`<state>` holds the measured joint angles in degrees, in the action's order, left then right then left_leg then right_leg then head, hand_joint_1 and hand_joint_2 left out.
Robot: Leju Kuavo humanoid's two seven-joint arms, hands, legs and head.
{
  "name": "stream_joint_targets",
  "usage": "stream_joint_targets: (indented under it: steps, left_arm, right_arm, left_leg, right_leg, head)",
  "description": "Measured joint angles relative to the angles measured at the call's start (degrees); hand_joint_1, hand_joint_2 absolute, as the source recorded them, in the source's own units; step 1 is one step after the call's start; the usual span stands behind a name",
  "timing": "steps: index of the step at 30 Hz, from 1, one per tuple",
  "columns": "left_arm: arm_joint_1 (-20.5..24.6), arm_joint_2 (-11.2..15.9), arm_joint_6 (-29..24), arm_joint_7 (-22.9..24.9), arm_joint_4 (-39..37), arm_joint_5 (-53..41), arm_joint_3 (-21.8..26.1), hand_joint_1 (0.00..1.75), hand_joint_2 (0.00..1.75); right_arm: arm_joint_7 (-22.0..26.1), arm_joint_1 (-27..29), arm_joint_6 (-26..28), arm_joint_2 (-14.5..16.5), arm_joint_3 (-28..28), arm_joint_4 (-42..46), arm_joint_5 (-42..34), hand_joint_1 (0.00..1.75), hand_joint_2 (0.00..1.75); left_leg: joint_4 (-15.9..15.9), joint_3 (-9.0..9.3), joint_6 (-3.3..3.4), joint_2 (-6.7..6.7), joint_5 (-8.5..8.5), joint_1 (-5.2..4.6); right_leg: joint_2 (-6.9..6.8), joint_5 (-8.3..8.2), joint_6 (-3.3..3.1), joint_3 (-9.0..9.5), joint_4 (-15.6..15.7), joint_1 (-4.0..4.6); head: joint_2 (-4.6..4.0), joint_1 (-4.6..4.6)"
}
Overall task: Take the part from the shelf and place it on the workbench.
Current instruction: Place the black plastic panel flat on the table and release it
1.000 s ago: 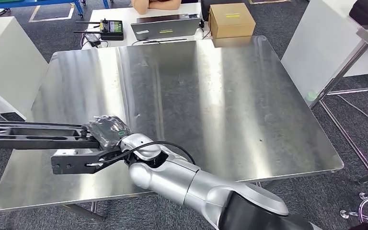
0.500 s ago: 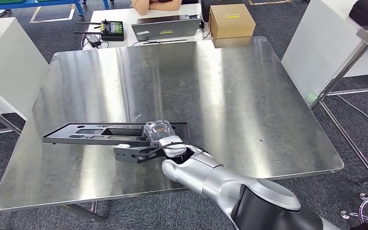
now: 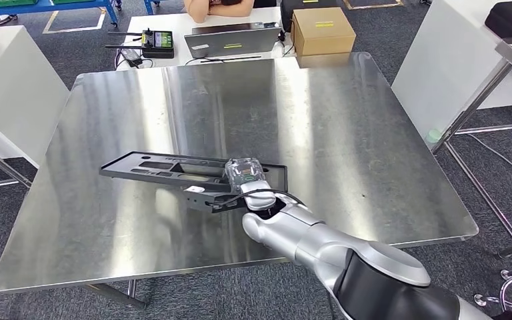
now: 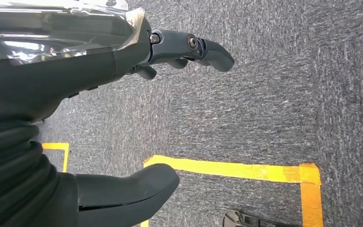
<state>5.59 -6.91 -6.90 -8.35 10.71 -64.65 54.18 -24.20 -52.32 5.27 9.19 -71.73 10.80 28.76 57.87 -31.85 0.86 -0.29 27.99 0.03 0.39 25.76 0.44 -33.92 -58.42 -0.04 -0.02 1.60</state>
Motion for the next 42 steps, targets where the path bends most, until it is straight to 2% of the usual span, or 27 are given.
stream_joint_targets:
  steps: [5,18,22,26,32,36,42]
  left_arm:
    - [-0.1,0.0,-0.2,-0.3,0.0,0.3,0.0,0.0,1.75]
    - [-0.4,0.0,-0.8,-0.3,0.0,1.5,0.7,0.0,1.75]
    - [-0.4,0.0,-0.8,-0.5,0.0,1.7,1.2,0.0,1.75]
    - [-0.4,0.0,-1.4,-1.0,0.0,0.8,1.2,0.0,0.0]
    - [-0.4,0.0,-1.7,-1.1,0.0,0.6,1.2,0.0,0.0]
    - [-0.4,0.0,-1.8,-1.1,0.0,0.1,1.2,0.0,0.0]
    - [-0.4,0.0,-1.8,-1.1,0.0,0.2,1.2,0.0,0.0]
  right_arm:
    - [-2.5,-1.1,-0.5,-2.4,-0.5,-0.6,0.5,1.75,1.75]
    - [-3.7,-4.6,0.4,-5.6,-0.9,-1.2,0.0,1.75,1.75]
    - [-3.7,-5.8,0.4,-6.5,-0.9,-1.4,0.4,0.0,0.0]
    - [-3.7,-6.1,0.5,-6.9,-1.0,-1.4,1.0,0.0,0.0]
    - [-3.4,-6.1,1.1,-7.1,-0.8,-1.4,0.3,0.0,0.0]
    - [-0.6,-7.5,4.3,-7.2,0.9,-1.4,-1.3,0.0,0.0]
    - [1.2,-9.6,5.7,-5.8,1.4,-1.2,0.1,0.0,0.0]
  left_leg:
    - [0.0,-0.01,0.05,0.0,0.03,-0.01]
    - [0.0,-0.04,0.07,0.0,0.04,0.01]
    - [0.0,-0.04,0.07,0.0,0.04,0.01]
    - [0.0,-0.04,0.08,0.0,0.05,0.01]
    - [0.0,-0.05,0.09,0.0,0.06,0.01]
    - [0.0,-0.05,0.09,0.01,0.05,0.01]
    - [0.0,-0.04,0.09,0.01,0.05,0.02]
  right_leg:
    - [0.01,0.0,0.0,-0.02,0.0,-0.02]
    - [0.01,0.0,0.0,-0.06,0.0,0.01]
    - [0.02,0.0,0.0,-0.06,0.0,0.0]
    - [0.02,0.0,0.0,-0.07,0.0,0.0]
    - [0.02,0.0,0.0,-0.08,0.0,0.0]
    - [0.03,0.0,0.0,-0.07,0.0,0.01]
    - [0.02,0.0,0.0,-0.07,0.0,0.02]
  head:
    - [0.0,0.0]
    - [0.0,0.0]
    - [0.0,0.0]
    - [0.0,-0.01]
    - [0.0,0.0]
    - [0.0,0.0]
    - [0.0,0.0]
